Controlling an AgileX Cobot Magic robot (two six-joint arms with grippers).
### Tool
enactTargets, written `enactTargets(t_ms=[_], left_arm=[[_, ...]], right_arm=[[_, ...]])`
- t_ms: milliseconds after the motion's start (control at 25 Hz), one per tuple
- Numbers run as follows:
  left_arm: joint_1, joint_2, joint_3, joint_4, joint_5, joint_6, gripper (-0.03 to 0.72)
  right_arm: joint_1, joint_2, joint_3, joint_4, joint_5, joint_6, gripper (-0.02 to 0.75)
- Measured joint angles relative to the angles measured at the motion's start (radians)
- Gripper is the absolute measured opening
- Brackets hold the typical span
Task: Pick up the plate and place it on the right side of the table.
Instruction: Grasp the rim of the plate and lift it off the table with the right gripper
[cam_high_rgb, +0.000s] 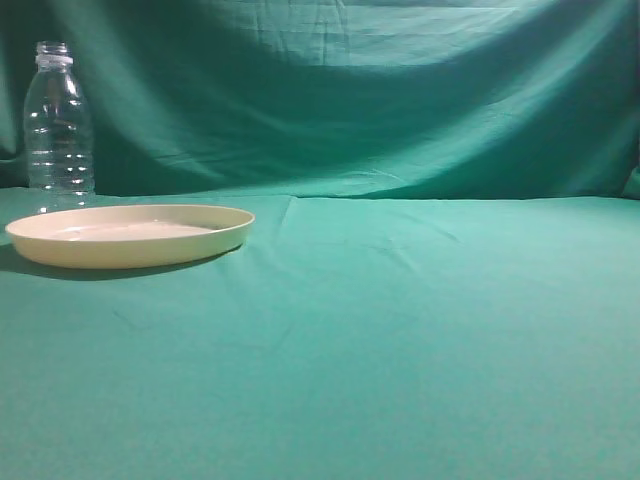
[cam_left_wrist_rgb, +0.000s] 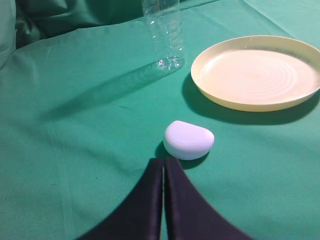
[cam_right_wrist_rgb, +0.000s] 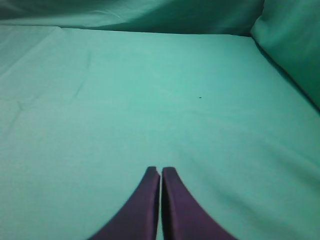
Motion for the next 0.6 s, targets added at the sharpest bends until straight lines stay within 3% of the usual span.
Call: enactTargets(t_ms=[160, 400, 600], left_arm=[[0.0, 0.0, 0.0, 0.0, 0.0, 0.0, 0.0], [0.0, 0.0, 0.0, 0.0, 0.0, 0.0, 0.0], [0.0, 0.0, 0.0, 0.0, 0.0, 0.0, 0.0]], right_arm=[[0.0, 0.0, 0.0, -0.023, -0.085, -0.02, 0.0], [0.0, 0.0, -0.002, 0.073, -0.515, 0.102, 0.0], [0.0, 0.111, -0.217, 0.006, -0.328, 0.215, 0.0]])
